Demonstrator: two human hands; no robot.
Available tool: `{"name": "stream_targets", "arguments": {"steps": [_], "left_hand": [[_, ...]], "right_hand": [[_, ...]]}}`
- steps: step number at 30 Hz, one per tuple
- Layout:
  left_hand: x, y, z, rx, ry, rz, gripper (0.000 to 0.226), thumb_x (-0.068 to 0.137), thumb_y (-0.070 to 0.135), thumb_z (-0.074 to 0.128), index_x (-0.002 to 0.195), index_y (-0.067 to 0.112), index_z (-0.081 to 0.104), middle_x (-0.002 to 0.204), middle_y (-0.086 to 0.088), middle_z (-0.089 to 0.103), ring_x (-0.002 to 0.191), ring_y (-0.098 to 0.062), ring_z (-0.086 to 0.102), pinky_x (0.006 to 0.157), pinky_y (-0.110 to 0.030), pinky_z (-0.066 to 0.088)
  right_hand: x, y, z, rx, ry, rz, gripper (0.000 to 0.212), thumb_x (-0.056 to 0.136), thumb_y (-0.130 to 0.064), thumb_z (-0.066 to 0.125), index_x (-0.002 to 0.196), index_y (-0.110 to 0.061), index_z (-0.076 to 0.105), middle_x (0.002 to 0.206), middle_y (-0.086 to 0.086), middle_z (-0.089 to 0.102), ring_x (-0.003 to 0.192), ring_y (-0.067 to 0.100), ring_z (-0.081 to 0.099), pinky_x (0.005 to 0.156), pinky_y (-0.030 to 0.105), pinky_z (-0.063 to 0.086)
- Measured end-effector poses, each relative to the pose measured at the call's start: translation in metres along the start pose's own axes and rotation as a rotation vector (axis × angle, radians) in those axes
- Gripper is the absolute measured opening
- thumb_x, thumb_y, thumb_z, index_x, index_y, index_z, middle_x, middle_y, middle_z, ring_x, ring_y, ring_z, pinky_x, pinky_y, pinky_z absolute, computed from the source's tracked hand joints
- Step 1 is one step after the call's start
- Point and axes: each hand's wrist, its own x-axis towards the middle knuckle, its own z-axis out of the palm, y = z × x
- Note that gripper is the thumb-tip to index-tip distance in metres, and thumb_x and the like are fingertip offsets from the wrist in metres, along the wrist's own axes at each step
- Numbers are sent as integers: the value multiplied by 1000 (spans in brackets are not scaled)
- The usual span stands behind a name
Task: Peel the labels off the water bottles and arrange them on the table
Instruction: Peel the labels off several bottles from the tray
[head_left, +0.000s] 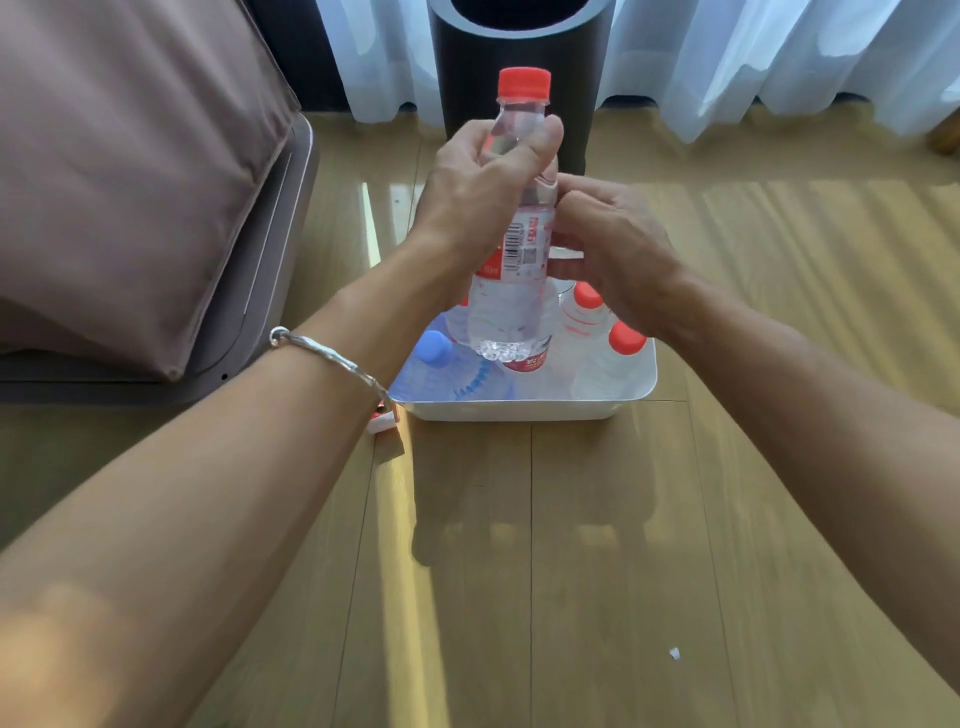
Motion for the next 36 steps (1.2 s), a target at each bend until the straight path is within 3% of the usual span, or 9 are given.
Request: {"name": "stream_targets", "arguments": {"steps": [5, 11, 18, 21, 23, 26, 29, 36], "left_hand": [[-1, -5, -4, -38, 4, -48, 25, 88, 41, 65, 94, 16, 62, 91, -8, 68, 81, -22, 70, 79, -43, 61], [-3, -5, -5, -59, 0, -68, 20, 95, 35, 63, 97, 15, 61, 91, -7, 68, 77, -19, 70, 67, -33, 58], [-3, -6, -4, -44, -17, -62, 19, 95, 35, 63, 96, 15, 61, 91, -7, 67, 77, -19, 70, 68, -33, 58], [-5, -6, -2, -45, -31, -57, 22, 94, 36, 63, 93, 14, 60, 85, -4, 65, 73, -17, 69, 67, -34, 59], [-6, -4, 1, -59, -23, -50, 21, 94, 35, 63, 89, 15, 59, 79, -2, 64, 68, -15, 67, 65, -34, 58], [-5, -2, 1, -75, -12, -11, 23, 90, 39, 65, 90, 17, 60, 82, -3, 66, 75, -20, 70, 71, -43, 61], [-3, -1, -3, -10, 16, 28, 24, 85, 43, 65, 91, 20, 62, 88, -3, 68, 83, -20, 71, 83, -46, 60], [-4, -5, -10, -24, 27, 9, 24, 83, 43, 65, 89, 19, 64, 88, -5, 69, 86, -25, 72, 85, -48, 59]], "right_hand": [[-1, 0, 5, -104, 9, -1, 21, 100, -18, 52, 111, -10, 68, 99, 5, 73, 91, 14, 73, 78, 28, 60], [-1, 2, 7, -236, 68, -57, 21, 96, -13, 52, 106, -6, 70, 98, 10, 73, 91, 19, 72, 83, 36, 61], [-1, 5, 4, -221, 54, -52, 21, 96, -9, 50, 104, -7, 69, 97, 8, 73, 90, 16, 73, 77, 27, 61], [0, 10, 4, -199, 165, -97, 20, 97, -4, 50, 96, -6, 70, 87, 4, 72, 78, 14, 74, 68, 29, 61], [1, 12, 1, -183, 183, -97, 24, 96, 1, 48, 98, -7, 70, 88, 5, 72, 79, 17, 74, 70, 33, 62], [4, 10, 0, -54, 92, -46, 24, 92, -10, 50, 106, -9, 69, 93, 7, 72, 85, 18, 72, 77, 34, 59], [5, 8, 1, 75, -28, 22, 36, 82, -23, 50, 110, -10, 68, 98, 8, 70, 93, 19, 69, 84, 33, 58], [3, 7, 10, 42, -53, -16, 19, 99, -15, 49, 105, -19, 66, 94, 1, 71, 92, 15, 70, 83, 33, 59]]}}
